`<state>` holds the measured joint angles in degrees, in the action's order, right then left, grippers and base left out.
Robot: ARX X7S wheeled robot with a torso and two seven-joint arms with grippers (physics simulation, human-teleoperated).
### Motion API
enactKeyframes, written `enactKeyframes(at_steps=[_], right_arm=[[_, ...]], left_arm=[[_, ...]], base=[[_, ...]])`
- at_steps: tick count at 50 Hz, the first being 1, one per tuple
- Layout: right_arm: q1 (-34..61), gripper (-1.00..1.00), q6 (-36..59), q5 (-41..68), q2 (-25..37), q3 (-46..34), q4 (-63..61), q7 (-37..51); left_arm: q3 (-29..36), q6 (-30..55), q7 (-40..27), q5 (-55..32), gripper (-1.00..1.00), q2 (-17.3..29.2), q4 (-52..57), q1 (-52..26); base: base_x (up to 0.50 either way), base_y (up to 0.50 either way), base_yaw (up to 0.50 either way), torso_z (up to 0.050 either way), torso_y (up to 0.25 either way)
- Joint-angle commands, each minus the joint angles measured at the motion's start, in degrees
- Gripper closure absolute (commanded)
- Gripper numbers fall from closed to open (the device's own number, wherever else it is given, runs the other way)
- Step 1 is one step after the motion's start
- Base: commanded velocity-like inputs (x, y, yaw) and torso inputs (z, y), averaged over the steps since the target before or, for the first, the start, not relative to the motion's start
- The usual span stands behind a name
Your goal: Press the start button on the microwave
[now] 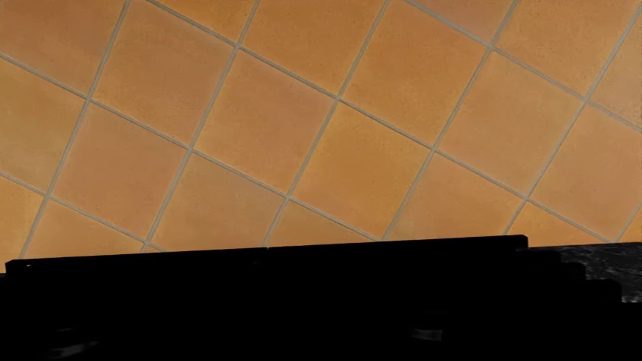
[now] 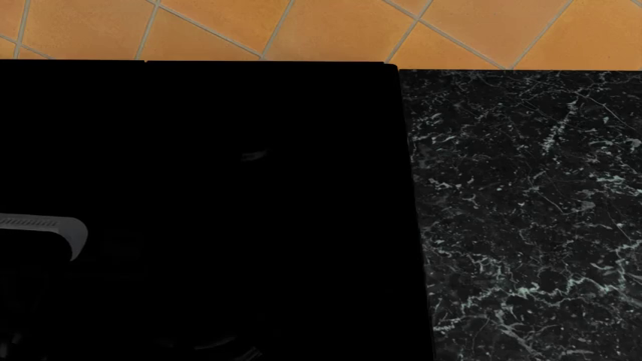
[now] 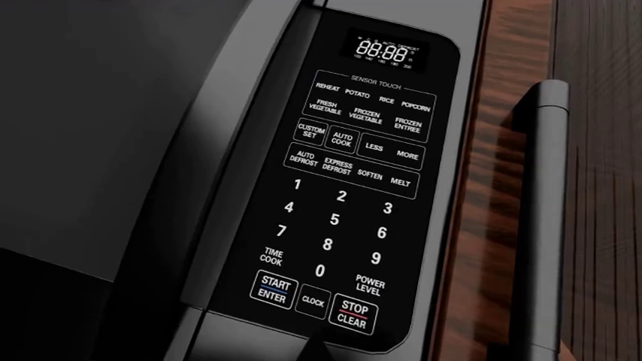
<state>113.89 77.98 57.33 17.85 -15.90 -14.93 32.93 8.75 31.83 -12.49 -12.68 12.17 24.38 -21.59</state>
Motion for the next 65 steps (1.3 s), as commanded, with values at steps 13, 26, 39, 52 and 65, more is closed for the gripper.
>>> enactKeyframes(at_steps=[13, 26, 39, 52, 65], right_arm=[[2.6, 1.00, -7.9, -6.0, 0.7, -6.9, 10.2, -6.4], [3.2, 1.00, -12.2, -8.9, -0.1, -9.1, 16.0, -9.2], [3.3, 1.00, -16.6, -13.1, 0.6, -12.1, 21.7, -11.6], [3.6, 1.00, -17.7, -12.2, -0.7, -11.8, 22.5, -13.0], [3.5, 1.00, -17.8, -11.3, -1.3, -11.6, 22.4, -13.6]], left_arm=[[0.0, -0.7, -0.1, -1.0, -1.00, 1.3, -1.7, -0.6], [0.2, -1.5, -0.2, -1.3, -1.00, 1.5, -2.4, -0.4], [0.3, -2.3, -0.4, -1.6, -1.00, 1.6, -3.4, -0.3], [0.5, -2.3, -0.7, -1.8, -1.00, 1.8, -3.7, -0.4], [1.1, -2.0, -1.0, -1.9, -1.00, 2.1, -3.5, -0.7]], base=[[0.01, 0.00, 0.00, 0.000, 0.000], [0.01, 0.00, 0.00, -0.002, 0.000], [0.01, 0.00, 0.00, -0.002, 0.000], [0.01, 0.00, 0.00, -0.002, 0.000], [0.01, 0.00, 0.00, -0.002, 0.000]])
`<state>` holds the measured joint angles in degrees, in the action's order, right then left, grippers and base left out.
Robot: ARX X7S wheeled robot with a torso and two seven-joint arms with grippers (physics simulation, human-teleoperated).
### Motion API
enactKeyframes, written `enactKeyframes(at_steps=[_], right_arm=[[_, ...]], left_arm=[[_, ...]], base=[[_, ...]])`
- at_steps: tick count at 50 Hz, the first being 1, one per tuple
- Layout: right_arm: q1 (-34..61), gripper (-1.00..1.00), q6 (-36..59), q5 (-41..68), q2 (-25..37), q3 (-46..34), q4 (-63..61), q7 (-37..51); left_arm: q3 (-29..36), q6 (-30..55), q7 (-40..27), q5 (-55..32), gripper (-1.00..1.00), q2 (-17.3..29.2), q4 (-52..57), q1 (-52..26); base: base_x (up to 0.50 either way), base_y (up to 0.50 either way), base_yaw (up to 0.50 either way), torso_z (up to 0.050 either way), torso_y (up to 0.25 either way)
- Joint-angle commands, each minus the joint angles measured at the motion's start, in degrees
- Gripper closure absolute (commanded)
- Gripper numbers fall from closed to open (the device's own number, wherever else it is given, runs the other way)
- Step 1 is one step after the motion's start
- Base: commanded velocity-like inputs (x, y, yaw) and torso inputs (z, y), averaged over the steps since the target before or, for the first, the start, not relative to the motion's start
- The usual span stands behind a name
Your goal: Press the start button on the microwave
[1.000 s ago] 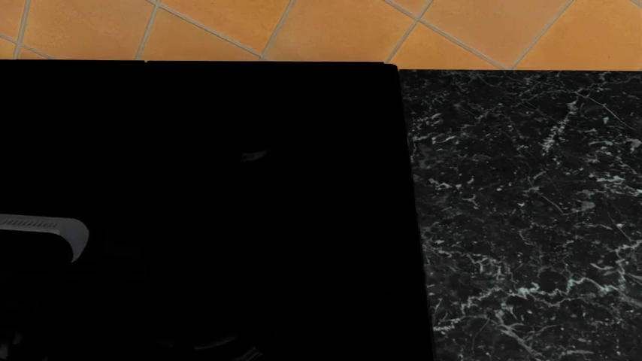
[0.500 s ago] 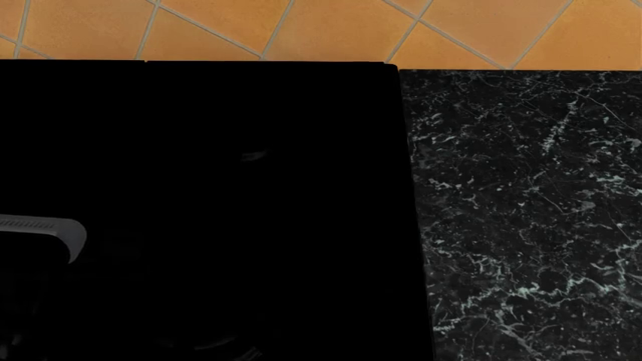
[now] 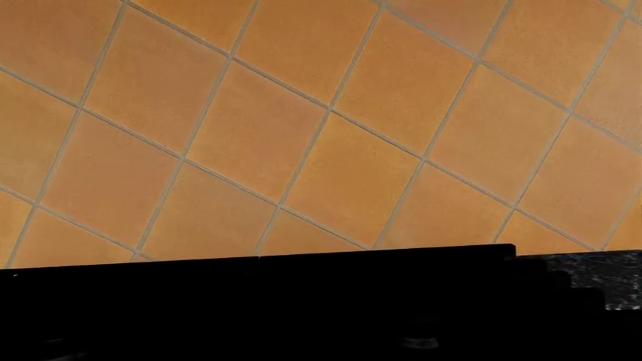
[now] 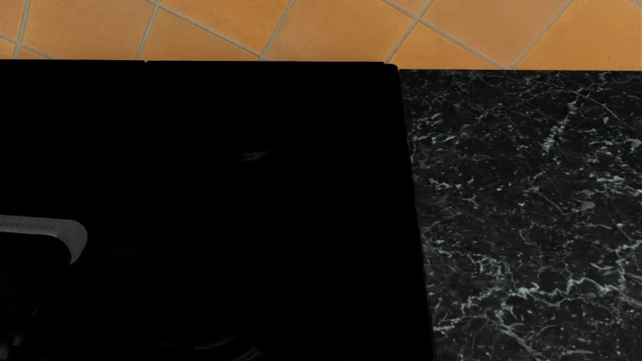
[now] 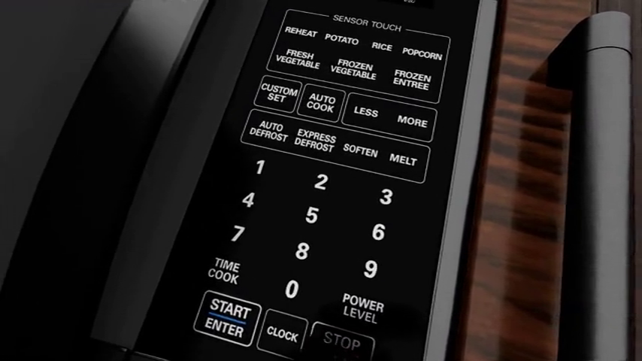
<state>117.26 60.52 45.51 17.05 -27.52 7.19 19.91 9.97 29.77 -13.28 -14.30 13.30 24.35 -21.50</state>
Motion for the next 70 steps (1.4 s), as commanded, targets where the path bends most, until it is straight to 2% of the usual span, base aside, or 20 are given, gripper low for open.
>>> enactKeyframes(at_steps=[1, 23, 70], right_arm=[[0.1, 1.00, -0.4, 0.6, -0.6, 0.0, 0.3, -0.7], [-1.1, 1.00, -3.5, 1.4, -1.9, -0.2, 1.4, -3.5], [0.8, 1.00, -13.9, -6.3, -6.4, -7.7, 18.3, -12.2]], left_arm=[[-0.1, 0.1, -0.2, -0.3, -1.00, 0.9, -3.4, -0.8], [0.1, -0.9, -0.6, -0.5, -1.00, 1.3, -4.4, -0.6], [-0.5, -3.7, -1.1, -1.6, -1.00, 2.3, -5.9, 0.5]], base=[[0.00, 0.00, 0.00, 0.000, 0.000], [0.01, 0.00, 0.00, -0.002, 0.000], [0.01, 0.01, 0.00, -0.001, 0.000]])
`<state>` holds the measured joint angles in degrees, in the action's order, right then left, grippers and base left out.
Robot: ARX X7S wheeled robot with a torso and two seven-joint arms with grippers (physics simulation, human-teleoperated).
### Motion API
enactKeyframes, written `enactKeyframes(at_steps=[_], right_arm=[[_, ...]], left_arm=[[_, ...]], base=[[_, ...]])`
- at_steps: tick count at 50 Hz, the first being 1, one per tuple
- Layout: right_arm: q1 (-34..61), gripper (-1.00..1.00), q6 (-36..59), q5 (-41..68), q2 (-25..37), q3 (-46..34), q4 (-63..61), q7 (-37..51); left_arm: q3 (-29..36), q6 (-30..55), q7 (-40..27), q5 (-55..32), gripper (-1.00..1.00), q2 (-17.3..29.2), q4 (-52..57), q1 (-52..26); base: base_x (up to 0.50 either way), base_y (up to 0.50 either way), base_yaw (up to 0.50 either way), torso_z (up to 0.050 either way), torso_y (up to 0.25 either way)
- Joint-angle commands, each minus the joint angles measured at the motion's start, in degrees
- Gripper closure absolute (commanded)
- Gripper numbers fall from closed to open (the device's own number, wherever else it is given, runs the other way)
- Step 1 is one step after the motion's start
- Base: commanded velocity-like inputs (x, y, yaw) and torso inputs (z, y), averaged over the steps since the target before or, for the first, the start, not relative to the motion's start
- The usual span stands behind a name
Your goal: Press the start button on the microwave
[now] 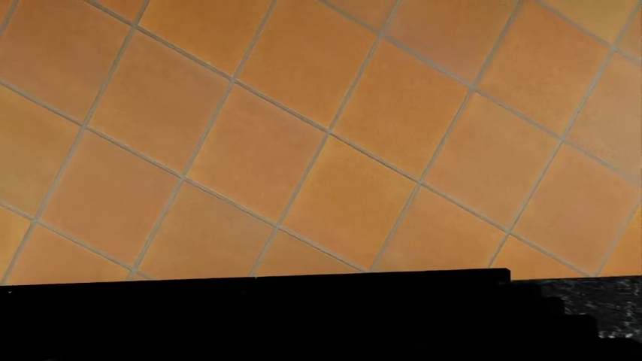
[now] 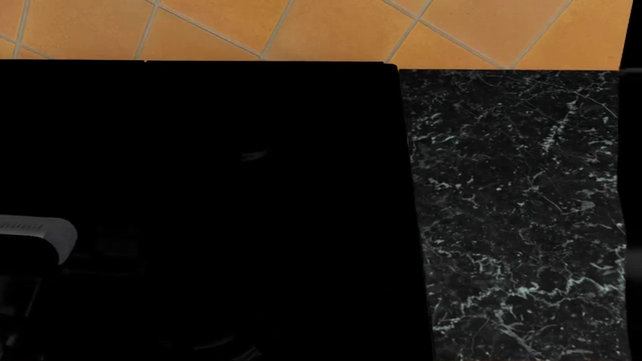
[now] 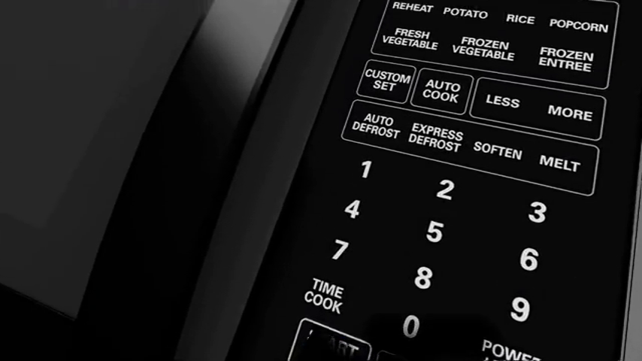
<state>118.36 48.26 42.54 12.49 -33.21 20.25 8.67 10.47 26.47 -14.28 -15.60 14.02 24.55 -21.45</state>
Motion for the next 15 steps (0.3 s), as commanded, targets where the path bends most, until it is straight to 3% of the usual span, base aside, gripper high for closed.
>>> enactKeyframes(at_steps=[1, 15], right_arm=[[-0.3, 1.00, -1.7, -3.4, -1.9, -2.1, 5.4, -1.0], [-2.4, 1.00, 2.3, -1.8, -0.7, -2.0, 1.4, 1.8]], left_arm=[[-1.0, -0.3, -0.2, -0.4, -1.00, 1.6, -6.0, 0.5], [-0.9, -0.8, -0.4, -0.5, -1.00, 1.8, -6.5, 0.6]], base=[[0.01, 0.01, 0.01, 0.000, 0.000], [0.01, 0.01, 0.01, 0.000, 0.000]])
